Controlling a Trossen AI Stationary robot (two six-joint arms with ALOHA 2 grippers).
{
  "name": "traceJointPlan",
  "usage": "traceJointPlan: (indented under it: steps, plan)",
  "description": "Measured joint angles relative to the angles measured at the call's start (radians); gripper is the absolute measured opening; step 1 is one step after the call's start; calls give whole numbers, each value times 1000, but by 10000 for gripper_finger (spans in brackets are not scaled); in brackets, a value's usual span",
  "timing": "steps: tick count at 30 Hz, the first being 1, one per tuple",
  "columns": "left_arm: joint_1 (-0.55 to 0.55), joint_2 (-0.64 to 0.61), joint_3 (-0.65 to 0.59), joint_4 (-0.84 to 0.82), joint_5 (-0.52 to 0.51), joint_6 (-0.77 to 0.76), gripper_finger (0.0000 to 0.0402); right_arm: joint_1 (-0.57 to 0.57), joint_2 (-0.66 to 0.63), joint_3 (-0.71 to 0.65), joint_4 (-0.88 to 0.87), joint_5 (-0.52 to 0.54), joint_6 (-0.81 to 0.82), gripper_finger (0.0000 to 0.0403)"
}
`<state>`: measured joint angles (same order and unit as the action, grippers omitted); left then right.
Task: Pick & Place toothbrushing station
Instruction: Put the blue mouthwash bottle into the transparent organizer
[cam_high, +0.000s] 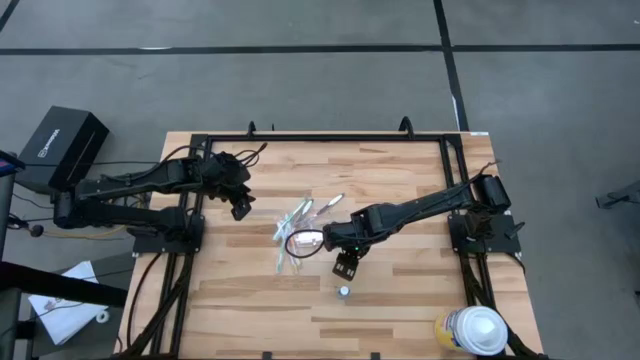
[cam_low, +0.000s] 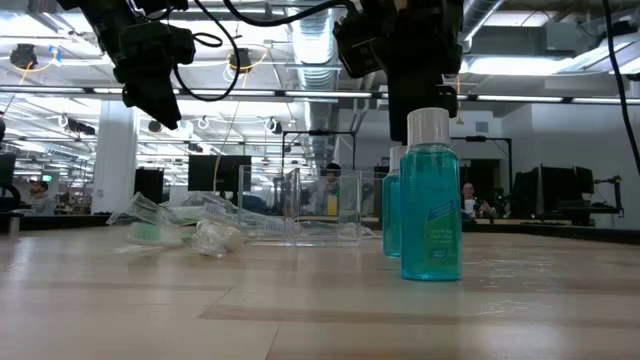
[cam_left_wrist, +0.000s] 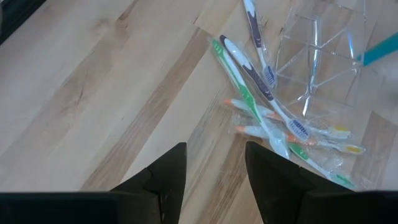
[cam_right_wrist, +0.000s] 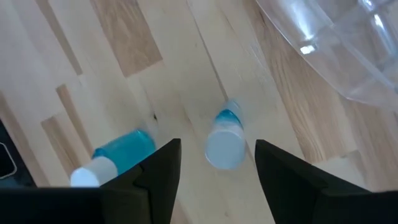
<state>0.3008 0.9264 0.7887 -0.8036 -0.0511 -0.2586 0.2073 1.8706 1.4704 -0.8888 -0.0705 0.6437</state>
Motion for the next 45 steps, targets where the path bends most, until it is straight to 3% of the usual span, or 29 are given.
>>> traceJointPlan:
  steps: [45]
  plan:
    - [0, 0, 0, 1, 0, -12, 159, -18, -1, -37, 35, -8, -16, 167]
